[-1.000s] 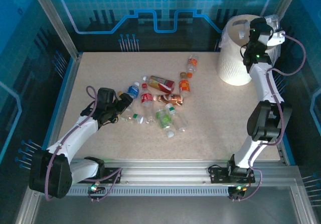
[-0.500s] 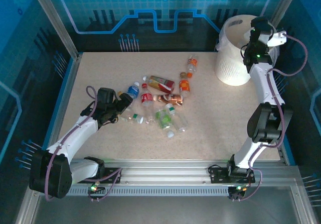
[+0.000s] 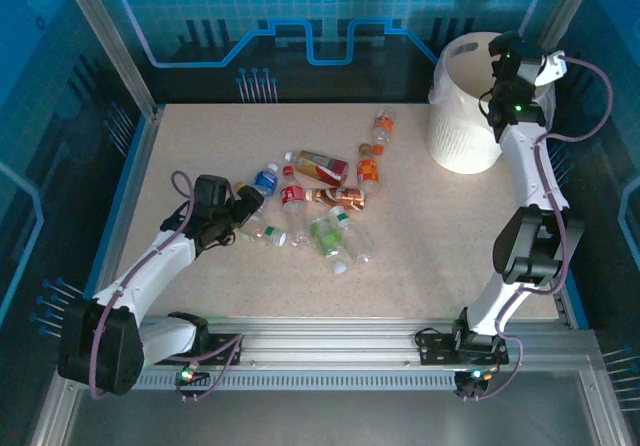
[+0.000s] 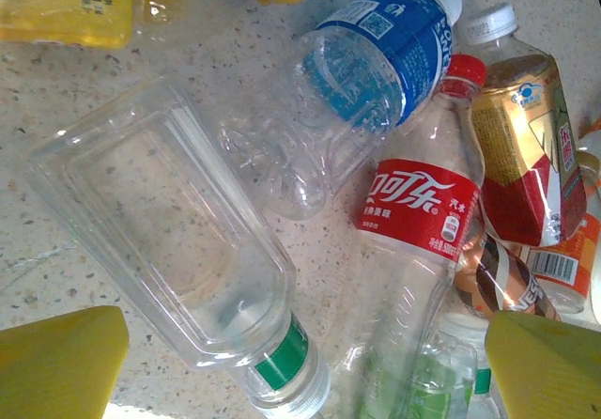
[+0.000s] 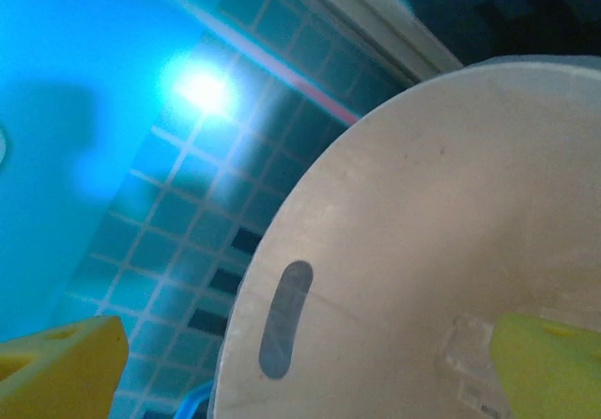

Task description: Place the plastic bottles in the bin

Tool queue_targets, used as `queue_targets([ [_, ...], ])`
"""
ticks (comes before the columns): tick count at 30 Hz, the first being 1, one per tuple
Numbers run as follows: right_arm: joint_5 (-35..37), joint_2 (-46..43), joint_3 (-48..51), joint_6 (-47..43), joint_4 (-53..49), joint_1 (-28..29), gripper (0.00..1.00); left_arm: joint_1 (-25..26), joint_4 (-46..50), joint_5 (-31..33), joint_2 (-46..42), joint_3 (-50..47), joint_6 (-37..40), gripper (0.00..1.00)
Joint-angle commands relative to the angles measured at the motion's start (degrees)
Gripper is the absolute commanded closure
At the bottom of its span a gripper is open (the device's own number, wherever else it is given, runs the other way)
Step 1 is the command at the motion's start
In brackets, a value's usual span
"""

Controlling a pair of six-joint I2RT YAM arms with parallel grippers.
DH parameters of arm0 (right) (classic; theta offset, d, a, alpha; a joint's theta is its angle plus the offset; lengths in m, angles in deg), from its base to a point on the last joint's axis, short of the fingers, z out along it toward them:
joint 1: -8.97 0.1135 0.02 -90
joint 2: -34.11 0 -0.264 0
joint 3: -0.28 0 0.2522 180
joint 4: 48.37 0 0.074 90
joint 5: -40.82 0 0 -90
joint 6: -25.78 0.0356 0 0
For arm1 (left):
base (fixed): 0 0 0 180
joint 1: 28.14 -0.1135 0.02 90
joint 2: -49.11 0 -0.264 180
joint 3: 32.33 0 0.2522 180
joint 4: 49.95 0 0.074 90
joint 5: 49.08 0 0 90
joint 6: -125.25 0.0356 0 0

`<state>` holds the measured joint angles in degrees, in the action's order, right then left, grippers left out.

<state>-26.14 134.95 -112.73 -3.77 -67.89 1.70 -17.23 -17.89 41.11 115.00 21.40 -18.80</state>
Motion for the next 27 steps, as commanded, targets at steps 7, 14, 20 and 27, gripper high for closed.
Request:
queue_targets([
  [7,-8.05,-3.47,-7.77,-11.06,-4.62,2.53,0.0,-0.72,5.62,5.77,-2.62,1.33,1.57,0.01],
  [14,-14.26,-8.15,-7.41,-20.6,-8.97,5.08,0.0,-3.0,12.89,11.07,-3.22,5.36,2.0,0.01],
  [20,-20.47,-15.45,0.06,-27.02,-8.56,6.18,0.0,-7.38,17.38,14.53,-3.56,6.48,-1.07,0.01],
  [27,-31.14,-23.48,8.68,-34.17,-9.95,6.78,0.0,-13.15,17.0,14.91,-4.49,3.9,-10.15,0.01],
])
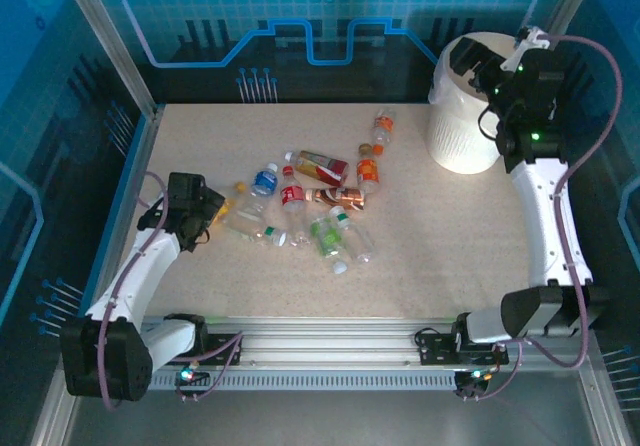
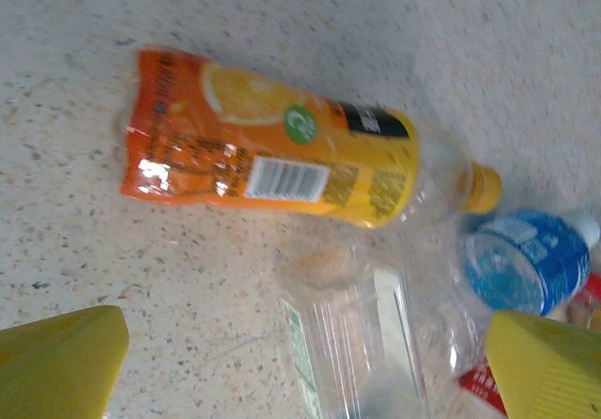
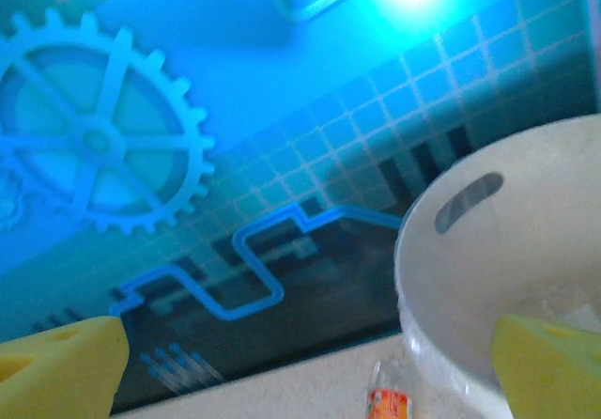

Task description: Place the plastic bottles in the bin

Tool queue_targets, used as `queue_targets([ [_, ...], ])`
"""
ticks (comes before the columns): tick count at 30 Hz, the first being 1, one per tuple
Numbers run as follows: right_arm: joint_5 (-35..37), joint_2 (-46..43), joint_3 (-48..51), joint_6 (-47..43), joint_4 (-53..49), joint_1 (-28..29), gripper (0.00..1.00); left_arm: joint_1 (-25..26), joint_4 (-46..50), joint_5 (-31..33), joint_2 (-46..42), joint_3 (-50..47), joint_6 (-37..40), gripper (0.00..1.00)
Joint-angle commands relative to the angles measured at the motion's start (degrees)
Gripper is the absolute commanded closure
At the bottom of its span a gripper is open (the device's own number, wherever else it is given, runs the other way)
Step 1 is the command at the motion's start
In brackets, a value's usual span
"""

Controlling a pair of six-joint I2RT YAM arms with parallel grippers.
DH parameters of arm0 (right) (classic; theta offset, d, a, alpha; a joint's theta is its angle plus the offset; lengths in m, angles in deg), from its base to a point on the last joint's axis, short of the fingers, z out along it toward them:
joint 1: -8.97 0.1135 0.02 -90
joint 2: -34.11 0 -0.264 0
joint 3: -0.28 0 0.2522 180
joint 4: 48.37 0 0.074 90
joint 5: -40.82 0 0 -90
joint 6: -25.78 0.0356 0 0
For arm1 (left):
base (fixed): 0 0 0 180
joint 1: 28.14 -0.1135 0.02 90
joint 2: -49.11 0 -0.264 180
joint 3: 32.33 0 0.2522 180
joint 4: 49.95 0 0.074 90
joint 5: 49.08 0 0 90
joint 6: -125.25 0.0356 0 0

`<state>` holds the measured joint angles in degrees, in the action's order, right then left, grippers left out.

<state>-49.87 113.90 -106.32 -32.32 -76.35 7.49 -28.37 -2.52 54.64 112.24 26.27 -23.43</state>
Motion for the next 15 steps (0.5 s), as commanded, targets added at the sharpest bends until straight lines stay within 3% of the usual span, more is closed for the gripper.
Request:
queue_targets([
  [1,-8.93,-3.04,2.95,-6.5,-2.25,1.2,0.0,-2.66,1.14,1.17,-1.93,-1.37,-7.1,0.01],
  [10,-15.82,-7.57,6.55,-12.88,-11.83,4.04,0.0,-5.91,-13.43,-4.05,-1.61,-9.43,-27.81,0.01],
  [15,-15.1,-10.2,7.16,-16.28,-15.77,6.18,0.0,-7.09,-19.94,-5.83,3.3,-9.5,-32.28,0.01],
])
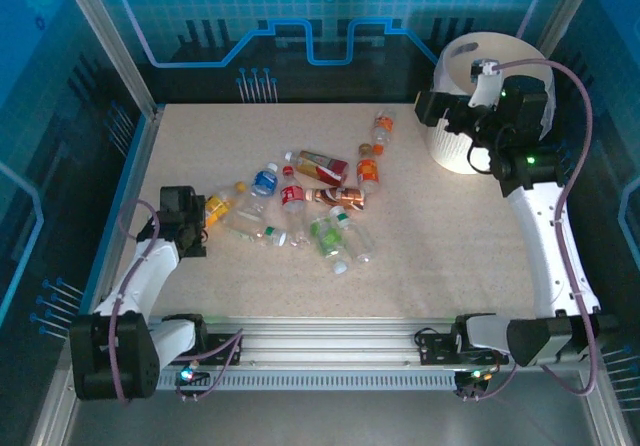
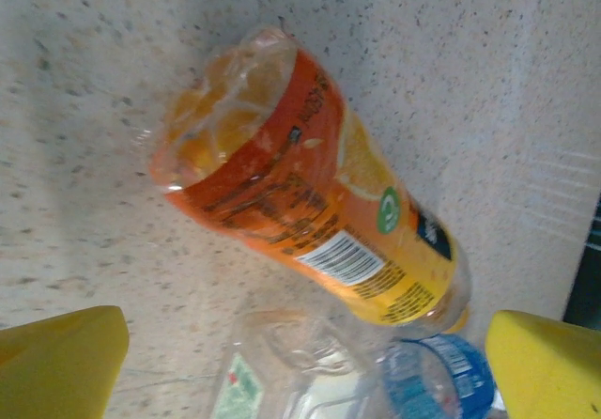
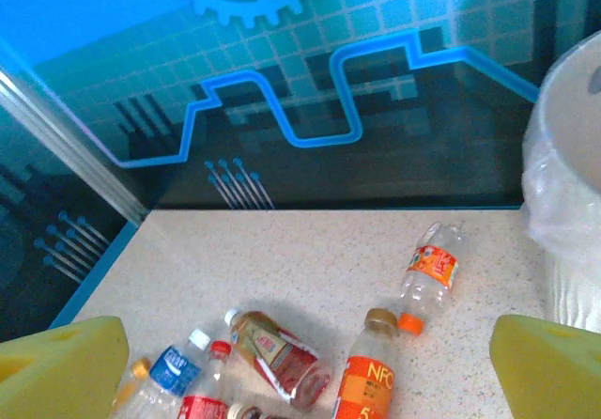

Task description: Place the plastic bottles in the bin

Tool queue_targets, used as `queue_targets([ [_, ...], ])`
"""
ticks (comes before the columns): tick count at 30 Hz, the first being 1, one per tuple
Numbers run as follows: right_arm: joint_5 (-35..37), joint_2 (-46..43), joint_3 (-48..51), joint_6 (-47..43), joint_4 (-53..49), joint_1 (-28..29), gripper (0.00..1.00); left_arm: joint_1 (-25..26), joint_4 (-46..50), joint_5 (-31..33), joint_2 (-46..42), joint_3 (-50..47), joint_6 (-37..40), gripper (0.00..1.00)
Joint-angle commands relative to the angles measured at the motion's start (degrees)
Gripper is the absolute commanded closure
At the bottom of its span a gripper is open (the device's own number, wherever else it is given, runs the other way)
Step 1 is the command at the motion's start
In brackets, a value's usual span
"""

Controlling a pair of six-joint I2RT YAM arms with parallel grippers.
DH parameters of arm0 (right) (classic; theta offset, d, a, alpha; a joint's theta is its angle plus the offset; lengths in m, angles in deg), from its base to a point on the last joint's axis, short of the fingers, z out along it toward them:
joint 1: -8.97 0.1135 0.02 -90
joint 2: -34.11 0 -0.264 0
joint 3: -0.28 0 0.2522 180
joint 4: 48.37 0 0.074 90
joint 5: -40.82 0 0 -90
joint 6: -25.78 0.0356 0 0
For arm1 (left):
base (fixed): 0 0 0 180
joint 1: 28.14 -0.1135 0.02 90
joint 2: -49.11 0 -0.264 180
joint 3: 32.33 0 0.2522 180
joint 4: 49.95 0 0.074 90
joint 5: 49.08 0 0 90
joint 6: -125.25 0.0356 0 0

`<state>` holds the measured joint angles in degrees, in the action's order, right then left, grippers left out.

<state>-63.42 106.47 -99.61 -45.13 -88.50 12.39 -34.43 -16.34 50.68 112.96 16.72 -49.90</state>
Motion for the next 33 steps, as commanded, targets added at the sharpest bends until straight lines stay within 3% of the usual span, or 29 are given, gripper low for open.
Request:
queue_targets([
  [1,-1.65,-3.24,0.72,-3.79,-3.99,1.52,0.0,-1.22,-6.02,-1.82,3.88,0.58,-6.23,0.01],
  [8,-1.55,-6.65,2.97,-3.71,-5.7,3.15,0.0,-6.11,-11.16,-8.77,13.84,0.0,-12.13,0.01],
  [13,-1.05,-7.83,3.54,-3.72,-7.54,3.83,0.0,-8.42,-16.34,-9.14,21.37,2.39,-10.29,0.03],
  [24,0.57,-10.7,7.73,-2.55,-9.85,4.84,0.0,-11.12,-28.03,-12.45,35.99,6.02,-5.57,0.44],
  [28,0.55,-11.98,10.83,-0.47,-8.66,5.08,0.0,-11.12,-30.15,-14.43,37.09,7.58,-0.87,0.52],
  [33,1.56,-13.34,13.35,0.46,-7.02,5.15,0.0,-11.12,-31.8,-13.21,34.4,7.95,3.97,0.54],
])
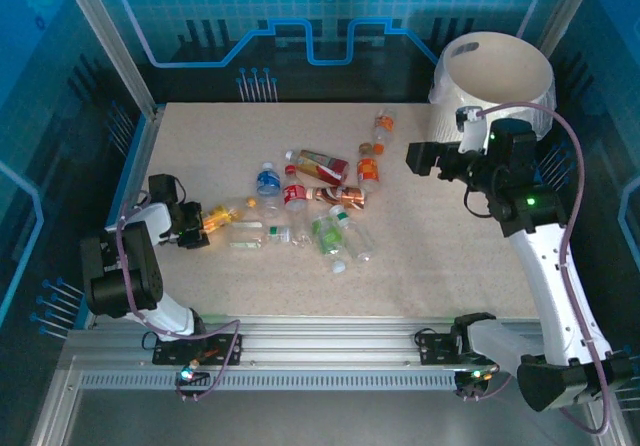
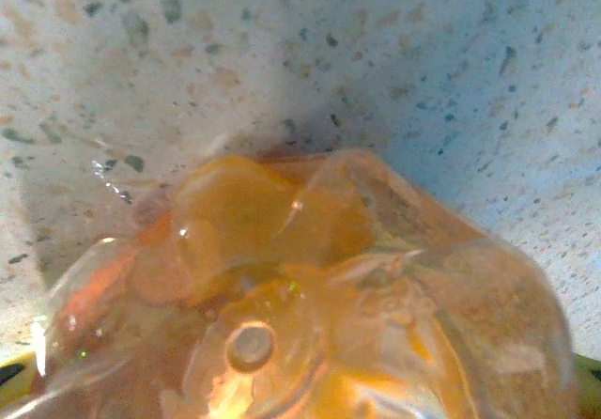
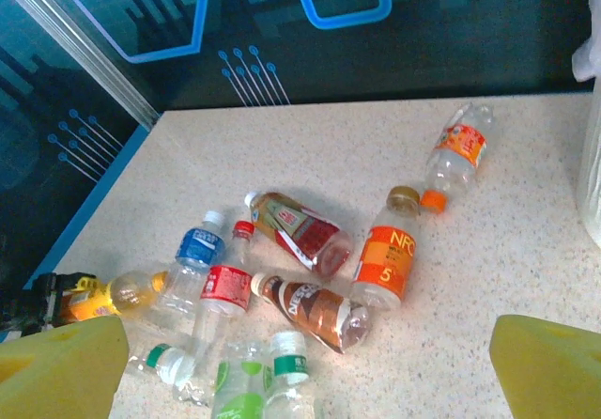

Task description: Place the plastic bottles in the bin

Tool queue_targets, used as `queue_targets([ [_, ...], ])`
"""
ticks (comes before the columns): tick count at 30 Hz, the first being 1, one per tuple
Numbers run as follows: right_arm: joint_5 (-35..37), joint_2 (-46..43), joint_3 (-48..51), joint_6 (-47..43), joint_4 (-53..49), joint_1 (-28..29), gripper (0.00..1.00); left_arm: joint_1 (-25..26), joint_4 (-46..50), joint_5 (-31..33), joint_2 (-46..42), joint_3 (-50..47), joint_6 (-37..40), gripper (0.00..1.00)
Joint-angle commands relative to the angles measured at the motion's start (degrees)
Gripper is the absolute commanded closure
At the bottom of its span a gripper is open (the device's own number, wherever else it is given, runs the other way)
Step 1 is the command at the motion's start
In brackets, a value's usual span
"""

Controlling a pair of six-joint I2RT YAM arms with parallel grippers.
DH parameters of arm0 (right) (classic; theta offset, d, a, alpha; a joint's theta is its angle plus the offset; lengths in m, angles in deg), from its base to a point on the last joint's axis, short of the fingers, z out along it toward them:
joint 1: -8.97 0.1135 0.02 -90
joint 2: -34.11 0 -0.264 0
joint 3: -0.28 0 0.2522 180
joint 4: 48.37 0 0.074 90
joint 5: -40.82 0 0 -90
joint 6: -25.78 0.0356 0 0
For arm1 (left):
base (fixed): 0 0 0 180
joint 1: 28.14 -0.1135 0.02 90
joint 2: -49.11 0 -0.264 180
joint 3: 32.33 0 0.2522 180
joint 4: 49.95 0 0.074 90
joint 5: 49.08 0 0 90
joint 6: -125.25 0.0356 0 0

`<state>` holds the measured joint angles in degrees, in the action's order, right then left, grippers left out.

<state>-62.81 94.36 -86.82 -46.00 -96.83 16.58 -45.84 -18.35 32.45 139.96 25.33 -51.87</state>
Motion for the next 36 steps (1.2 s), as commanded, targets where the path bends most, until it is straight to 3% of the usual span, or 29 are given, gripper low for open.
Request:
queue_targets([
  [1,1.21,-1.27,0.57,1.33,1.21,0.93,0.0,0.3,-30.68,4.91,7.03,-0.85,6.07,0.54],
  [11,1.24,-1.27,2.21,2.22,3.11,0.91,0.0,0.79,-43.09,3.35,-1.32,-2.04,12.09,0.59],
  [19,0.69,-1.0,3.02,2.84,5.19,1.26,0.0,5.54,-38.07,7.8,-17.03,-0.35,26.66,0.6],
  [28,-2.94,-0.93,5.53,0.75,9.2,2.55,0.0,17.56,-33.74,3.67,-27.61,4.14,44.9,0.56],
  [36,-8.06,0.03,5.4,-4.2,9.74,6.64,0.0,31.45,-27.8,-0.79,-27.33,12.08,56.7,0.55],
])
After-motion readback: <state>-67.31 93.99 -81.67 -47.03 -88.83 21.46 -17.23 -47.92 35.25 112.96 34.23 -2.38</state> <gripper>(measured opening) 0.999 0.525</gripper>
